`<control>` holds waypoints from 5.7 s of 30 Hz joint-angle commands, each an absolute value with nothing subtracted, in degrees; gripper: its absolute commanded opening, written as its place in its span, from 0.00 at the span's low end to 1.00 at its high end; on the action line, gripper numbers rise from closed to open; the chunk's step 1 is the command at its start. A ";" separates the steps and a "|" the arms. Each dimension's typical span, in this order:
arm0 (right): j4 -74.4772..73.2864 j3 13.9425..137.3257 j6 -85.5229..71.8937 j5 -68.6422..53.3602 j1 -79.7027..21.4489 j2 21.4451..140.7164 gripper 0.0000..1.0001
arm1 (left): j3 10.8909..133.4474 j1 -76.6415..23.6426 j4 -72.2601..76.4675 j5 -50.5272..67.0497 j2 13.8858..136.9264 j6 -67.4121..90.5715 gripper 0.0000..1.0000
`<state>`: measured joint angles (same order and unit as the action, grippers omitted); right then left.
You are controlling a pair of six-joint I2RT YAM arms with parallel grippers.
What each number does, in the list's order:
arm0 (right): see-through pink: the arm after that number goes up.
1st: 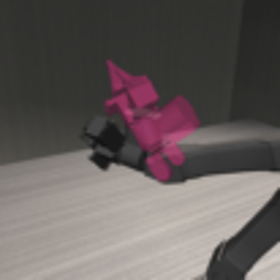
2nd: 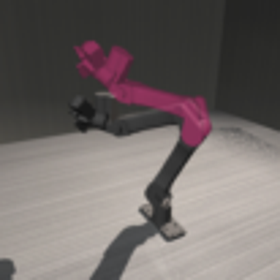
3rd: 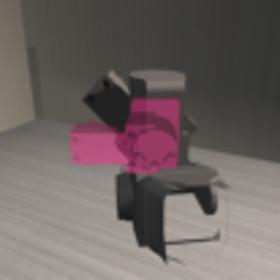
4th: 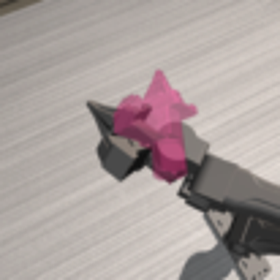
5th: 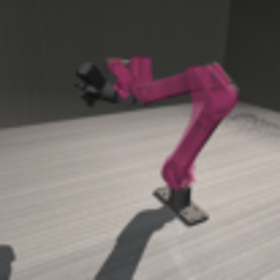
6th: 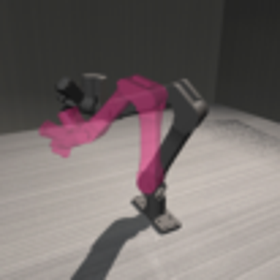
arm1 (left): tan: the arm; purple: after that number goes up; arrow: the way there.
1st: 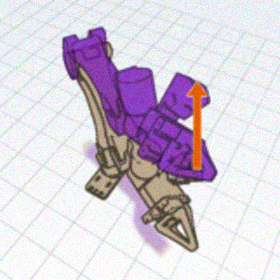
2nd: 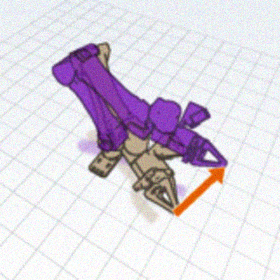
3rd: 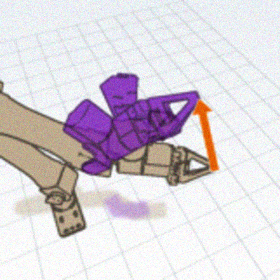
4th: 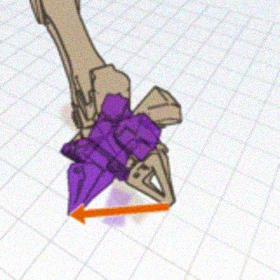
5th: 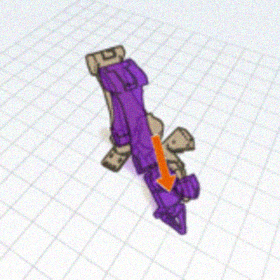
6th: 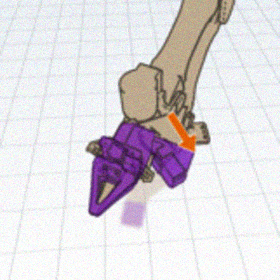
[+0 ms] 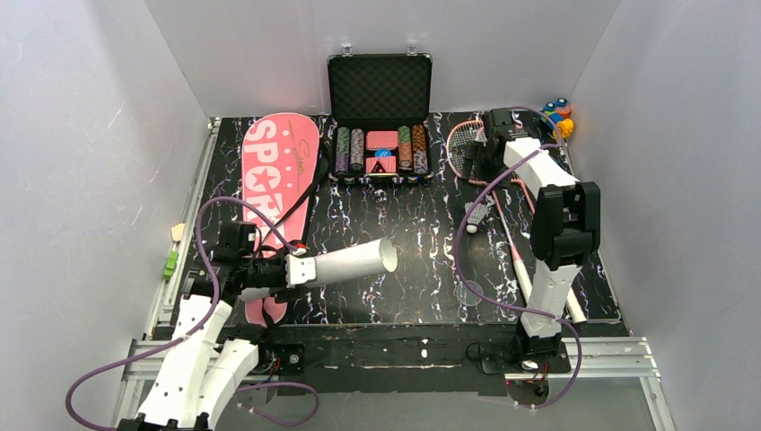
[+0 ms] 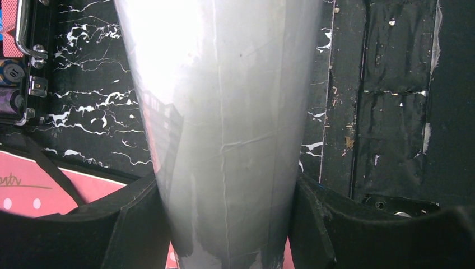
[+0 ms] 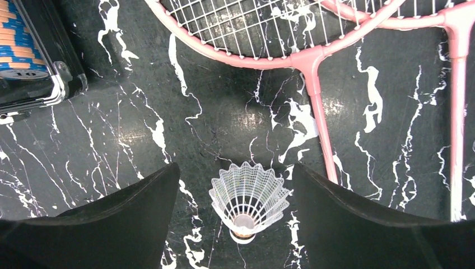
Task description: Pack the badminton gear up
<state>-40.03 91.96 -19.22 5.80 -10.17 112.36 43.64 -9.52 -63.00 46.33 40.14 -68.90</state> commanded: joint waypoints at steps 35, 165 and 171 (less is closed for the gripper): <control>-28.98 60.52 -30.21 -5.87 -11.30 91.88 0.41 | 44.72 -9.58 -65.16 48.78 36.93 -69.70 0.45; -38.25 79.43 -37.45 -3.45 -54.16 74.34 0.69 | 47.26 -9.58 -52.65 54.32 41.76 -53.96 0.46; -42.54 83.06 -37.58 4.20 -51.78 67.65 0.76 | 45.77 -9.58 -53.70 53.17 41.08 -55.96 0.46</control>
